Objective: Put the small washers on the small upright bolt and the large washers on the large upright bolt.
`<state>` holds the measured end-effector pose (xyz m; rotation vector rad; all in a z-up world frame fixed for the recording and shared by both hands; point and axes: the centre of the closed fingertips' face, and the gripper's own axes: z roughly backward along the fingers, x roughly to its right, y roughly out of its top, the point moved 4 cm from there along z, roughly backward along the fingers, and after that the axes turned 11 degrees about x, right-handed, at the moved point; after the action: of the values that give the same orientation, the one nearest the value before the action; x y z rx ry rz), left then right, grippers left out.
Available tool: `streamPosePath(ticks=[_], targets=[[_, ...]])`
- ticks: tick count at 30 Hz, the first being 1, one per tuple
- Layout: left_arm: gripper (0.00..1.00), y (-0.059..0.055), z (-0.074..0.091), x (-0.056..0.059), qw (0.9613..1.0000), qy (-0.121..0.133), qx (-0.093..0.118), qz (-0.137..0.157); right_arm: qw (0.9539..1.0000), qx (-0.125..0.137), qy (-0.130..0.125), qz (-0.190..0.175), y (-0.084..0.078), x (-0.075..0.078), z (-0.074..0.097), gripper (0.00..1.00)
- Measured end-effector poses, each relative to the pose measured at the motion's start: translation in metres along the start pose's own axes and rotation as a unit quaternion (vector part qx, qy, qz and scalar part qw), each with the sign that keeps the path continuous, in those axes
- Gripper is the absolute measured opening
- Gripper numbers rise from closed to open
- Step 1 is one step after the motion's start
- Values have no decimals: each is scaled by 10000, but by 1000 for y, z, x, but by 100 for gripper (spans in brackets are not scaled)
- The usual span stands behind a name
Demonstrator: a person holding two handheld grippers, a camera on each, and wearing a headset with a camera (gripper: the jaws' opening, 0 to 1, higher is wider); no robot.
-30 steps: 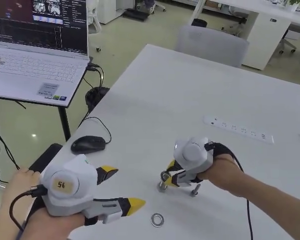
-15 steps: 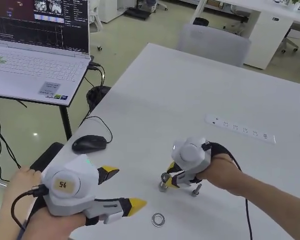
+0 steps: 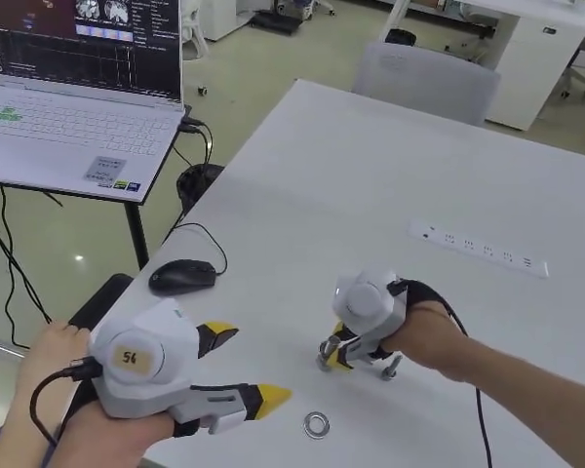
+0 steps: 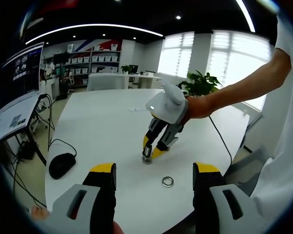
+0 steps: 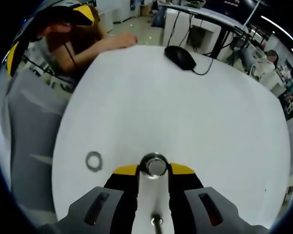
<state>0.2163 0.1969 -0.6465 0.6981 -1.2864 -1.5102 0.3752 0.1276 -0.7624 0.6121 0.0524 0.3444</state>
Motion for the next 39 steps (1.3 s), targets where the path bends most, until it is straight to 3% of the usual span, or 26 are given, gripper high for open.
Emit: streamPosePath(ticks=[11,19,28,39], targets=[[63,-1,1,0,10000,6,-18,8,9999,-141,18,-87,-9,-2,-14,24],[63,0,-1,2,10000,-24,-9,-7,9998,-131,-18,-120,-10,-2,-11,25],[63,1,-2,3,10000,-44,5,-32,9991,170,-182,-337,-8,0,10,31],[63,3,0,6,10000,-79,12,-40,9947,639,-451,-672,-9,-5,40,34]])
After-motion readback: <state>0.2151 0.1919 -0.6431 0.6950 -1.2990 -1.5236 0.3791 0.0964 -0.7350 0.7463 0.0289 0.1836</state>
